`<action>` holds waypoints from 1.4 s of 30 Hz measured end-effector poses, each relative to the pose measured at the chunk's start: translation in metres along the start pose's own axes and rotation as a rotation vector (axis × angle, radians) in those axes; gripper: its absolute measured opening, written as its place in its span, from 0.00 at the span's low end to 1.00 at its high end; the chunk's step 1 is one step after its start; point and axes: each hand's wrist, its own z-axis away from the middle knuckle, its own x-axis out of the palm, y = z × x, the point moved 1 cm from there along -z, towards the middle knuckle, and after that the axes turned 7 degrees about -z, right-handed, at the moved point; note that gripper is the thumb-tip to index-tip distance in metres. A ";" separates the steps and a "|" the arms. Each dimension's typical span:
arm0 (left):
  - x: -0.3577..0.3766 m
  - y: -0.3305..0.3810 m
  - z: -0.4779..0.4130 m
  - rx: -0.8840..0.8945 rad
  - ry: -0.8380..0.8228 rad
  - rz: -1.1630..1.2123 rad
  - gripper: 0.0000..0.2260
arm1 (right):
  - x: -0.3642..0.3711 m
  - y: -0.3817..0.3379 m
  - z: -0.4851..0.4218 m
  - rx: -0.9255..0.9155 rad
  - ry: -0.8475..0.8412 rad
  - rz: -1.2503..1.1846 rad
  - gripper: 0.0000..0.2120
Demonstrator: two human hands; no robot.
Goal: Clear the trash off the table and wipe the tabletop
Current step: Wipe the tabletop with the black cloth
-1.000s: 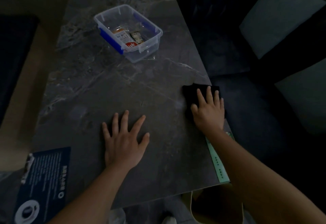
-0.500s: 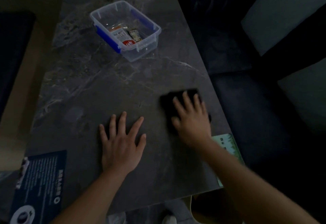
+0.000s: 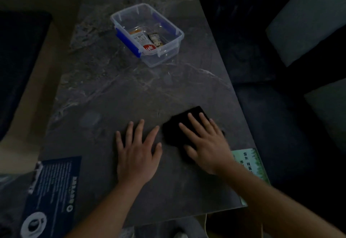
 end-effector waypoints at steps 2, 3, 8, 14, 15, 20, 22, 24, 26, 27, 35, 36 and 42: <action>0.001 -0.003 0.001 -0.001 0.004 0.043 0.24 | -0.015 0.044 -0.021 0.112 -0.012 0.046 0.31; 0.001 -0.003 0.000 -0.001 0.005 0.053 0.24 | -0.027 0.061 -0.042 0.300 0.002 0.012 0.31; -0.011 -0.027 0.004 0.057 -0.058 0.191 0.25 | -0.011 -0.016 -0.111 0.508 0.038 -0.093 0.33; -0.004 -0.159 0.053 -0.084 0.004 0.077 0.24 | 0.019 -0.092 -0.071 -0.209 -0.022 0.050 0.32; -0.001 -0.176 0.058 -0.115 -0.010 0.083 0.24 | 0.009 -0.080 -0.090 -0.141 -0.043 0.074 0.31; 0.012 -0.194 0.063 -0.122 -0.016 0.104 0.25 | 0.005 -0.117 -0.139 0.303 -0.012 -0.076 0.32; 0.008 -0.195 0.064 -0.129 -0.032 0.106 0.26 | 0.029 -0.145 -0.099 -0.002 0.003 -0.039 0.32; 0.001 -0.194 0.062 -0.136 -0.042 0.096 0.26 | 0.026 -0.121 -0.084 -0.206 -0.043 -0.010 0.31; -0.002 -0.192 0.062 -0.142 -0.048 0.095 0.26 | 0.014 -0.068 -0.123 -0.068 -0.001 0.011 0.32; -0.004 -0.190 0.063 -0.148 -0.058 0.102 0.26 | 0.004 -0.044 -0.153 0.114 0.021 -0.008 0.33; -0.012 -0.180 0.039 -0.214 -0.068 0.042 0.26 | 0.015 -0.075 -0.222 0.111 0.014 -0.018 0.32; -0.011 -0.181 0.039 -0.204 -0.052 0.033 0.26 | 0.014 -0.072 -0.215 0.043 -0.022 0.001 0.32; 0.000 -0.184 0.035 -0.163 -0.017 -0.011 0.25 | -0.027 -0.033 -0.276 0.471 0.001 -0.117 0.31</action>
